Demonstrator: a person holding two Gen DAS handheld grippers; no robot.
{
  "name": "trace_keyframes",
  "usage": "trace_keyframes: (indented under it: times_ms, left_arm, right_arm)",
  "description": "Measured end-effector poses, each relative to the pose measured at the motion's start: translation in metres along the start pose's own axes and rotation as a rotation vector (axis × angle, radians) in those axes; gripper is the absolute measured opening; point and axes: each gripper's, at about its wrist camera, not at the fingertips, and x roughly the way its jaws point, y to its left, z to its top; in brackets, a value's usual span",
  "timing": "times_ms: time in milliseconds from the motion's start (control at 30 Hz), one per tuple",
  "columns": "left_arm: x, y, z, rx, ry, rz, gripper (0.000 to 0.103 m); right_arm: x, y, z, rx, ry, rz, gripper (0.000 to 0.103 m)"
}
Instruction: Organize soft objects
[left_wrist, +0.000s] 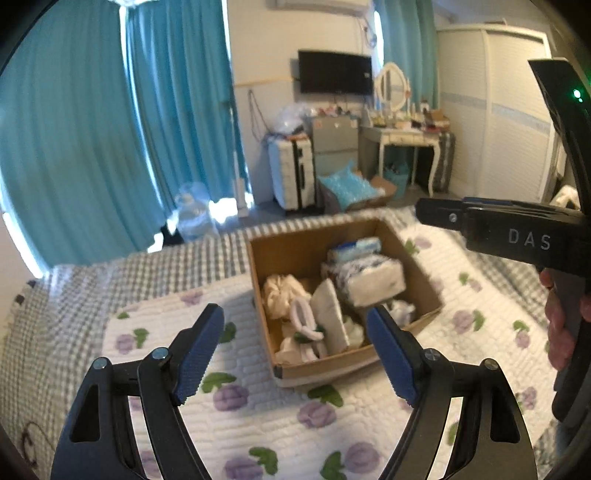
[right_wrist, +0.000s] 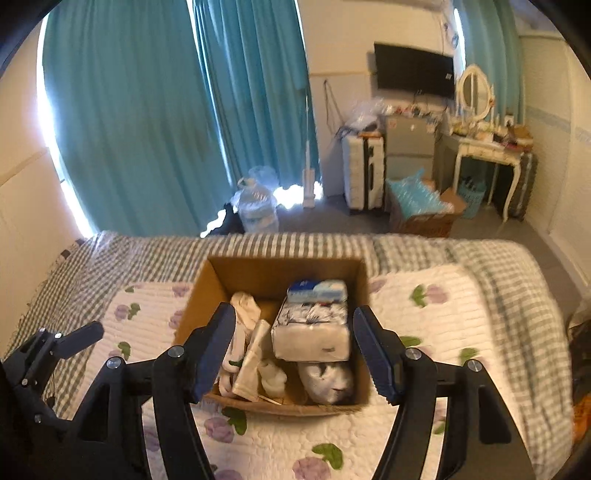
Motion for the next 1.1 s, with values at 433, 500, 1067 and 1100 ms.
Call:
trace_keyframes:
  times_ms: [433, 500, 1067, 1100]
  left_arm:
    - [-0.200, -0.011, 0.019, -0.103, -0.380, 0.109, 0.103]
    - [-0.212, -0.011, 0.015, -0.114, -0.397, 0.129, 0.103]
    - [-0.119, -0.028, -0.060, -0.171, -0.287, 0.193, 0.103]
    - [-0.110, -0.030, -0.065, -0.163, -0.280, 0.199, 0.103]
  right_arm:
    - [-0.217, 0.017, 0.012, -0.065, -0.333, -0.039, 0.098]
    - [-0.245, 0.018, 0.005, -0.069, -0.396, -0.033, 0.103]
    - [-0.187, -0.007, -0.086, -0.129, -0.395, -0.034, 0.103]
    - [-0.173, -0.011, -0.094, -0.123, -0.380, -0.048, 0.103]
